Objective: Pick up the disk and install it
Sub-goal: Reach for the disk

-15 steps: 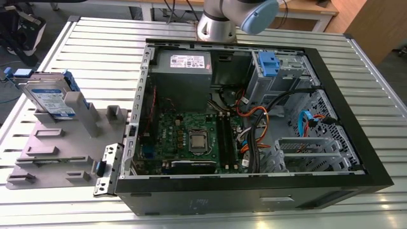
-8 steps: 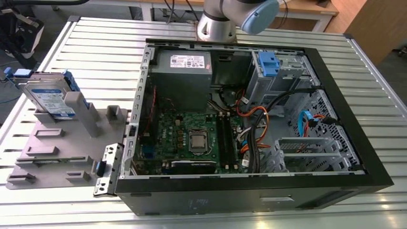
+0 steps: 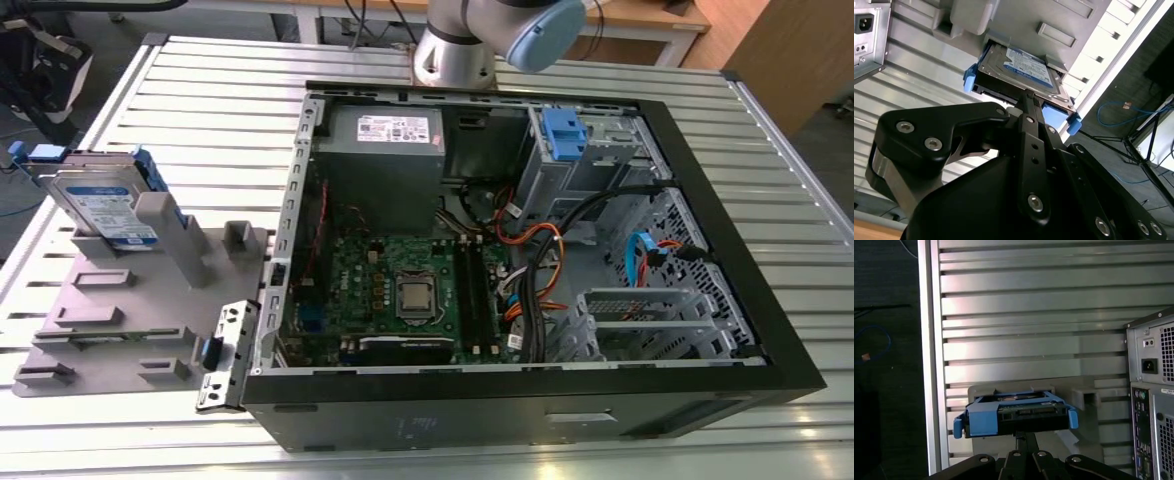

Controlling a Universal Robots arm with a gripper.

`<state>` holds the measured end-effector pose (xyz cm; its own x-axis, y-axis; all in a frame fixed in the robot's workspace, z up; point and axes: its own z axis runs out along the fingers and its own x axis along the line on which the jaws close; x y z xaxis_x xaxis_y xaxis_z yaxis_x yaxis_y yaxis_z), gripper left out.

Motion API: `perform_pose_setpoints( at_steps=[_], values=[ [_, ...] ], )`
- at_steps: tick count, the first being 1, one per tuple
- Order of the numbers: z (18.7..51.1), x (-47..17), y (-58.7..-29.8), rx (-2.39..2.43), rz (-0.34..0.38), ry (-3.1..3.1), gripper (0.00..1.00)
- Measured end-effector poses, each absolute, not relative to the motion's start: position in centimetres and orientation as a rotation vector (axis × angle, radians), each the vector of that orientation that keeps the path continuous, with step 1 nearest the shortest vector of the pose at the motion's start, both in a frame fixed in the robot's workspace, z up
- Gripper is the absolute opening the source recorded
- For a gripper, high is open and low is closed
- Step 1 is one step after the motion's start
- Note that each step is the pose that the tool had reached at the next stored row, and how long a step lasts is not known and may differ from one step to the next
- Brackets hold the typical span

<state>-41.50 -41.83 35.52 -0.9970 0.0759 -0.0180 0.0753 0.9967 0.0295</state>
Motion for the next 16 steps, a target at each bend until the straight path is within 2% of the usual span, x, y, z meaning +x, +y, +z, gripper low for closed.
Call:
perform_pose_setpoints(
  at_steps=[16],
  values=[
    [33.9,-42.0,-41.4,0.117,0.047,3.120,0.11]
  ],
)
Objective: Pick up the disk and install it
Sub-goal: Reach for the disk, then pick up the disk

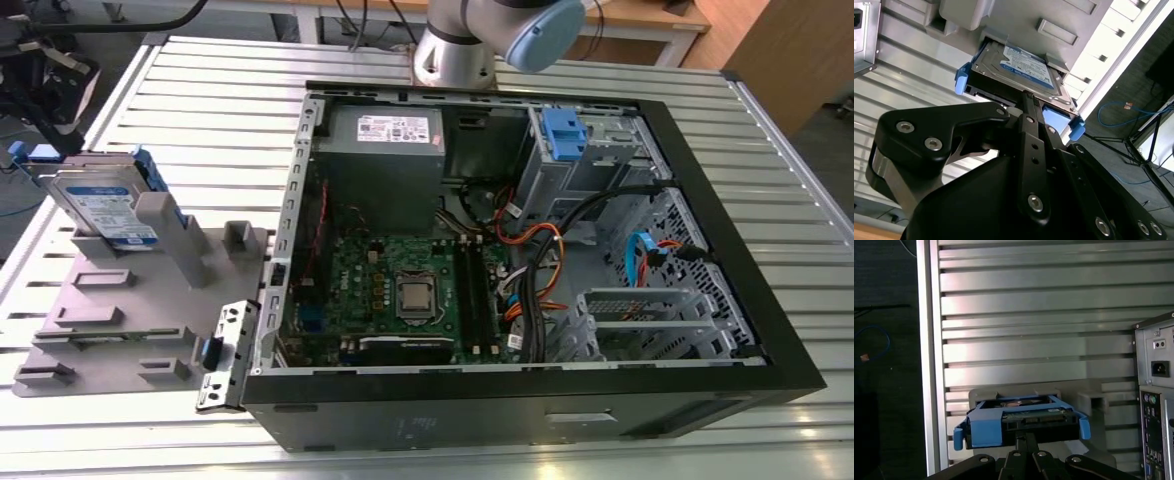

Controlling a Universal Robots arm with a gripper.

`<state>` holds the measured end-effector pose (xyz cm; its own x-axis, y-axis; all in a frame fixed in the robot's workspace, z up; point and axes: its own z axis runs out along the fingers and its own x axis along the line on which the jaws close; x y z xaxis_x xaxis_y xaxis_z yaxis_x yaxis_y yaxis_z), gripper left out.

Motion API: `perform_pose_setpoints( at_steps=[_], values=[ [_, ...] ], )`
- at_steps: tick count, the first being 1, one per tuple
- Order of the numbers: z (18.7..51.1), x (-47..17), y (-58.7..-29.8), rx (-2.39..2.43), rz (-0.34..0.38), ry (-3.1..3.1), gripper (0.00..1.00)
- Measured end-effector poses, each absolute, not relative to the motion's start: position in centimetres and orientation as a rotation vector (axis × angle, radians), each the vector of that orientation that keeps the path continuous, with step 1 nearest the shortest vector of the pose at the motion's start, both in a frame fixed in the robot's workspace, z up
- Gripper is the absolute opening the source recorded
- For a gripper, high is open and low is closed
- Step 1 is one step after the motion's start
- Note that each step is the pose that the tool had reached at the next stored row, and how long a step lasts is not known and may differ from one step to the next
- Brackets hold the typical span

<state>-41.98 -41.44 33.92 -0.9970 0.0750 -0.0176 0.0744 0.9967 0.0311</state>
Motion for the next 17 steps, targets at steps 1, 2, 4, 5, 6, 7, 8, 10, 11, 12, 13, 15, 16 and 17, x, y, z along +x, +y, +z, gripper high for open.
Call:
perform_pose_setpoints(
  at_steps=[1,2,4,5,6,7,8,10,11,12,13,15,16,17],
  values=[
    [33.83,-42.02,-41.43,0.117,0.048,3.120,0.11],
    [33.73,-42.02,-41.43,0.117,0.048,3.120,0.11],
    [33.49,-42.03,-41.43,0.116,0.047,3.120,0.11],
    [33.44,-42.03,-41.42,0.116,0.047,3.120,0.11],
    [33.43,-42.03,-41.42,0.116,0.047,3.121,0.11],
    [33.42,-42.03,-41.41,0.116,0.047,3.121,0.11],
    [33.39,-42.04,-41.38,0.116,0.047,3.120,0.11],
    [33.37,-42.04,-41.28,0.116,0.048,3.120,0.11],
    [33.37,-42.03,-41.24,0.116,0.048,3.120,0.11],
    [33.36,-42.03,-41.23,0.116,0.048,3.120,0.11],
    [33.36,-42.03,-41.22,0.116,0.048,3.120,0.11],
    [33.13,-42.04,-40.86,0.116,0.047,3.120,0.11],
    [33.13,-42.04,-40.86,0.116,0.047,3.120,0.11],
    [33.12,-42.03,-40.86,0.116,0.047,3.120,0.11]
  ],
)
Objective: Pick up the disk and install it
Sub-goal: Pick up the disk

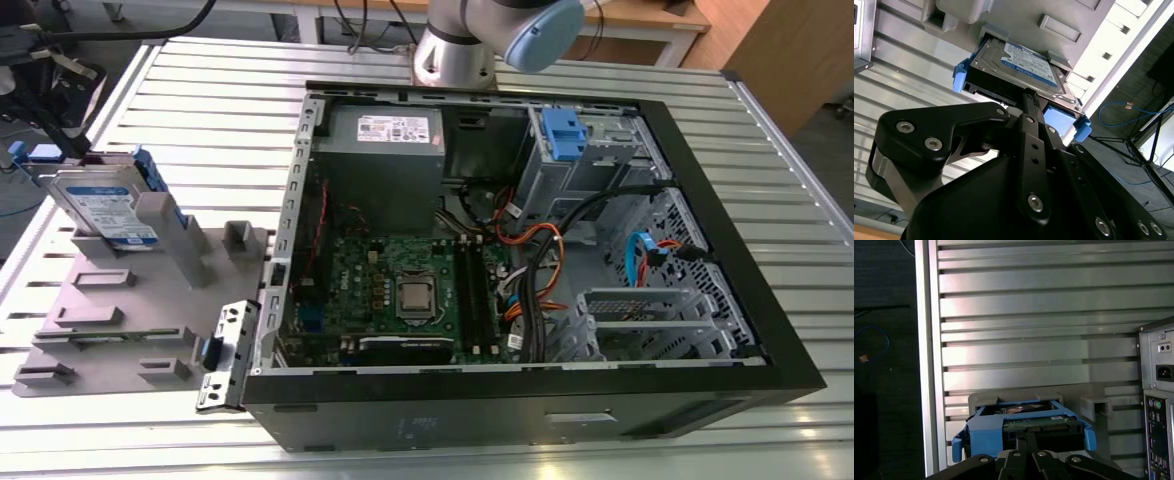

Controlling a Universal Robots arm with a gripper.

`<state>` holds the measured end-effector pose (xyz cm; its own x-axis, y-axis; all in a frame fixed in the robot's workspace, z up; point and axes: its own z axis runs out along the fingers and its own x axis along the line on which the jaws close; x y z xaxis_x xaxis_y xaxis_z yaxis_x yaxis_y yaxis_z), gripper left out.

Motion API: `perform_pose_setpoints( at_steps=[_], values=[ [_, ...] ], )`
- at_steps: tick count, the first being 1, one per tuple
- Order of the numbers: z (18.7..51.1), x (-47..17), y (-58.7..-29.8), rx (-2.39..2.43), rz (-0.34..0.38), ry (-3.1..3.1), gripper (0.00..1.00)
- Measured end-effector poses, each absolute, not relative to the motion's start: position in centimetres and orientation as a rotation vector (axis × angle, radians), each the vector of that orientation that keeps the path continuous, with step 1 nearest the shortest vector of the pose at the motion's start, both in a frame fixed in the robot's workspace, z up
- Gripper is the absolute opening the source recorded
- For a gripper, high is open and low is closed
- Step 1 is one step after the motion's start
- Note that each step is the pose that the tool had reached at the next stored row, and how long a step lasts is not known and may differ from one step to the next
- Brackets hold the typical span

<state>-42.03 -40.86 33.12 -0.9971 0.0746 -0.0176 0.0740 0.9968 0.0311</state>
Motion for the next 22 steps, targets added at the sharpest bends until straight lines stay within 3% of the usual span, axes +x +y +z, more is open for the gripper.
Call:
perform_pose_setpoints(
  at_steps=[22],
  values=[
    [33.61,-42.03,-40.85,0.116,0.047,3.120,0.11]
  ],
)
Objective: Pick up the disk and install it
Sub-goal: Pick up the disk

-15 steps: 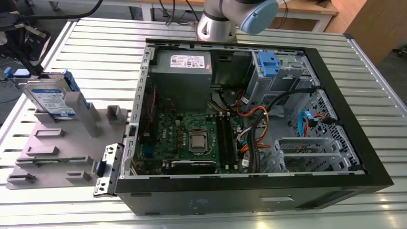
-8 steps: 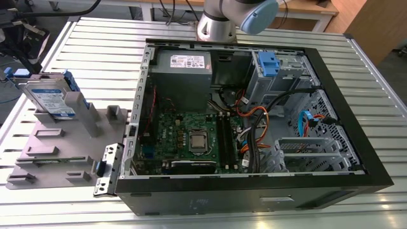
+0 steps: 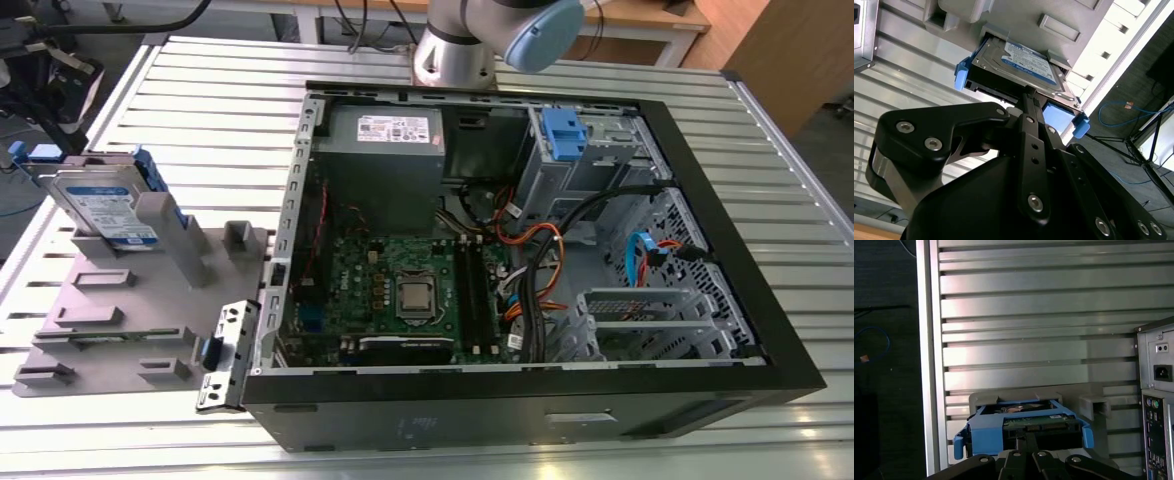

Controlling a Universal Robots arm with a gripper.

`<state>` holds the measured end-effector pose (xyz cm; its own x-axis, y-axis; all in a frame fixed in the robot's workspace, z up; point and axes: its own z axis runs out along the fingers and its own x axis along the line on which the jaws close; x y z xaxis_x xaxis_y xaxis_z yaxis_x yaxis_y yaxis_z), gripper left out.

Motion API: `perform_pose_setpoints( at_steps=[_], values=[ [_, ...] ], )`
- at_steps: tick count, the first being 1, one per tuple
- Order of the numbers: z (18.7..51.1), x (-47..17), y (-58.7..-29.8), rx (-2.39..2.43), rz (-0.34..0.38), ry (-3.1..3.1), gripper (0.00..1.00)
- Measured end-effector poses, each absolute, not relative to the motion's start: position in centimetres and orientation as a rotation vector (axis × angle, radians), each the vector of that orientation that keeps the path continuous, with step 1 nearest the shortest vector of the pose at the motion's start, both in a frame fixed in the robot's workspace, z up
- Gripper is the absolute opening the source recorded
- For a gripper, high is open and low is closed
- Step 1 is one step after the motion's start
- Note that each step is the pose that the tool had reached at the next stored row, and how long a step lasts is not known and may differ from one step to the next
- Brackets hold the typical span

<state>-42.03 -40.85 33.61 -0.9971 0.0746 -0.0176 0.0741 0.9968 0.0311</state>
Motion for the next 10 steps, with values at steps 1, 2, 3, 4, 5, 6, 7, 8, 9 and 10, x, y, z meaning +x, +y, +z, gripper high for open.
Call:
perform_pose_setpoints(
  at_steps=[1,2,3,4,5,6,7,8,9,10],
  values=[
    [33.61,-42.03,-40.85,0.116,0.048,3.120,0.11],
    [33.61,-42.03,-40.85,0.116,0.048,3.120,0.11],
    [33.61,-42.03,-40.85,0.116,0.048,3.120,0.11],
    [33.61,-42.03,-40.85,0.116,0.048,3.120,0.11],
    [33.62,-42.04,-40.85,0.116,0.048,3.120,0.11],
    [33.62,-42.03,-40.85,0.116,0.048,3.120,0.11],
    [33.62,-42.03,-40.85,0.115,0.048,3.120,0.11],
    [33.62,-42.04,-40.85,0.112,0.048,3.121,0.11],
    [33.62,-42.04,-40.85,0.102,0.048,3.121,0.11],
    [33.62,-42.04,-40.85,0.086,0.048,3.122,0.11]
  ],
)
